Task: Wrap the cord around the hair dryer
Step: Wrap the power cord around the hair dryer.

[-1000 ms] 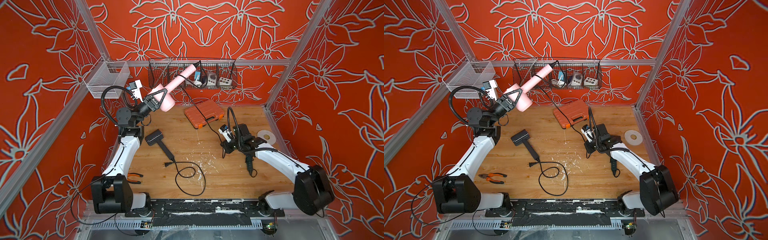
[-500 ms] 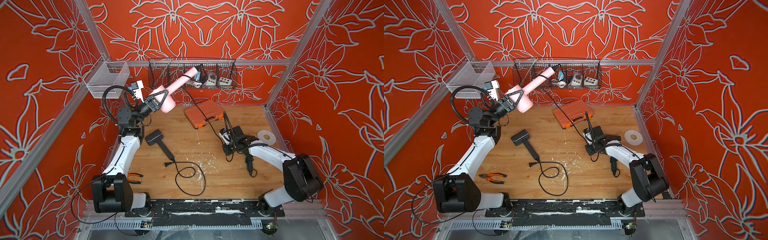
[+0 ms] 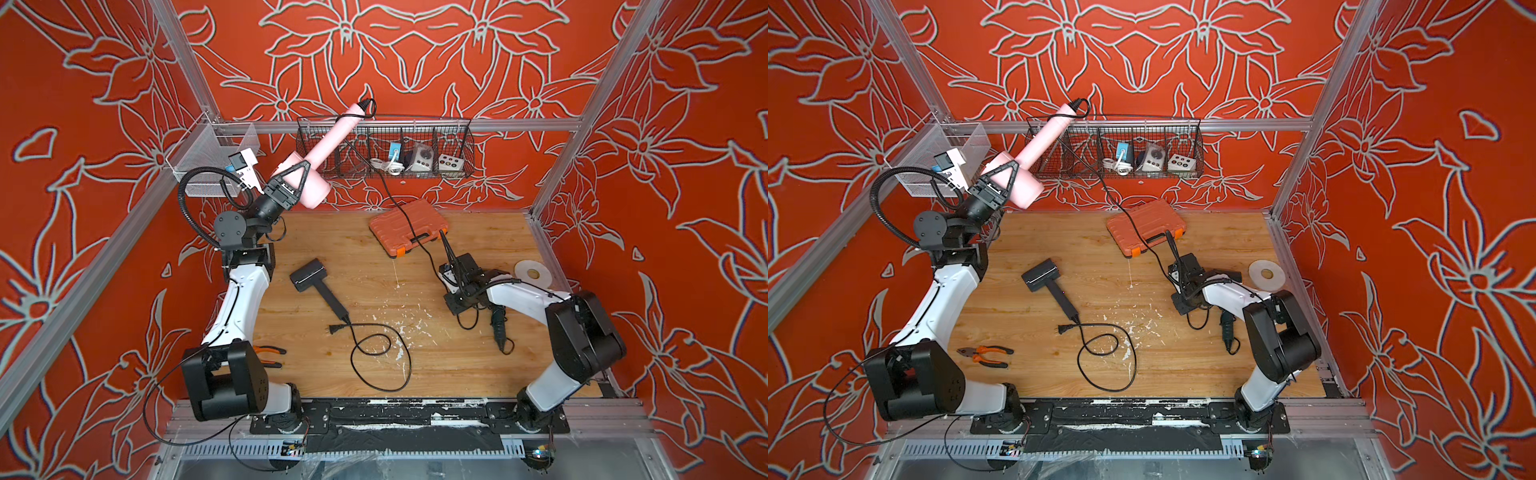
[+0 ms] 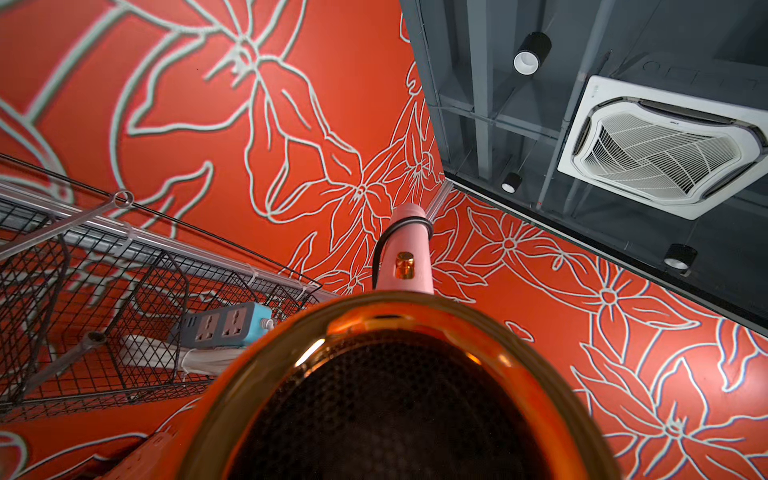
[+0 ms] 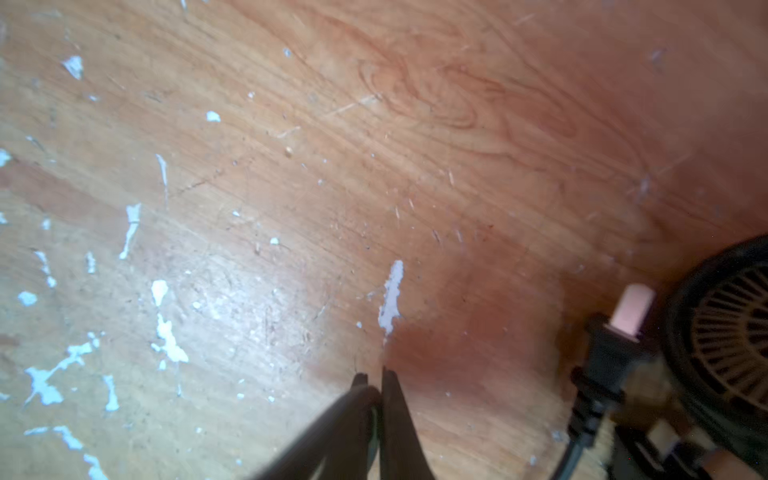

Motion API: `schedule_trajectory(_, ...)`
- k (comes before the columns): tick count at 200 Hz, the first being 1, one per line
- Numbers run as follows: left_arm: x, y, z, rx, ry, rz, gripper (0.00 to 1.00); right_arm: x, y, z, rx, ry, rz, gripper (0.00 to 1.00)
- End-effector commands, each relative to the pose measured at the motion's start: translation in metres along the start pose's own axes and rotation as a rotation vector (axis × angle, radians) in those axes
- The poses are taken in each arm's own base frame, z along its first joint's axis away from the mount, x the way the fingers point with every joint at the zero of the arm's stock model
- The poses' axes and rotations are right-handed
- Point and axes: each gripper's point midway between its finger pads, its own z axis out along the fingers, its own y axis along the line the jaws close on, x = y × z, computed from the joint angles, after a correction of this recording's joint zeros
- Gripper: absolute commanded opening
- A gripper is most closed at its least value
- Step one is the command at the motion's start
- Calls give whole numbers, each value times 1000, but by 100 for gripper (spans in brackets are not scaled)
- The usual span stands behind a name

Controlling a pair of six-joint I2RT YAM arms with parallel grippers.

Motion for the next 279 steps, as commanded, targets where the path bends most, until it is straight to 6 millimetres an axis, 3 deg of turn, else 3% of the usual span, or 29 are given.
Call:
schedule_trajectory(1,-18,-24,-5,53,-85,98,0,-1,5,-29,-2,-54,-14,0)
schedule_trajectory(43,7,1,-2,-21,12,110,0,-32,36,-119,-27,-220,-162,0)
schedule_trajectory(80,51,25,9,-84,157,128,0,-43,73,-202,-85,-322,-335,0)
schedule_trajectory(118,124,35,23,-118,385,153,0,-50,97,-275,-77,-424,-523,0)
schedule_trajectory(151,197,36,14,-115,585,134,0,-71,87,-330,33,-565,-581,0)
schedule_trajectory(183,250,28,-8,-91,737,86,0,-94,65,-358,209,-635,-620,0)
schedule_trajectory(220,304,-4,-27,24,912,30,0,-122,50,-374,386,-671,-695,0)
schedule_trajectory(253,335,-34,-37,145,1025,-29,0,-145,37,-382,474,-686,-740,0)
schedule_trajectory(279,347,-63,-41,270,1073,-100,0,-161,21,-376,474,-687,-722,0)
